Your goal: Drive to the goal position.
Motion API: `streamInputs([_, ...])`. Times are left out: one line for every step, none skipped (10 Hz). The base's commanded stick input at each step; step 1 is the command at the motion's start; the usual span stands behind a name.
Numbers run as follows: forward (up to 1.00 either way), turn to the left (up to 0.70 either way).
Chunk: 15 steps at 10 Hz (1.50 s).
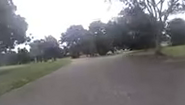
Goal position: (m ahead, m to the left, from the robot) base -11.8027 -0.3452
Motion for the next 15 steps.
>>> streamInputs([1.0,0.0])
streamInputs([1.0,0.0])
streamInputs([1.0,0.0])
streamInputs([1.0,0.0])
streamInputs([1.0,0.0])
streamInputs([1.0,0.0])
streamInputs([1.0,0.0])
streamInputs([1.0,0.0])
streamInputs([1.0,0.0])
streamInputs([1.0,0.0])
streamInputs([1.0,0.0])
streamInputs([1.0,0.0])
streamInputs([1.0,0.0])
streamInputs([1.0,-0.08])
streamInputs([1.0,-0.16])
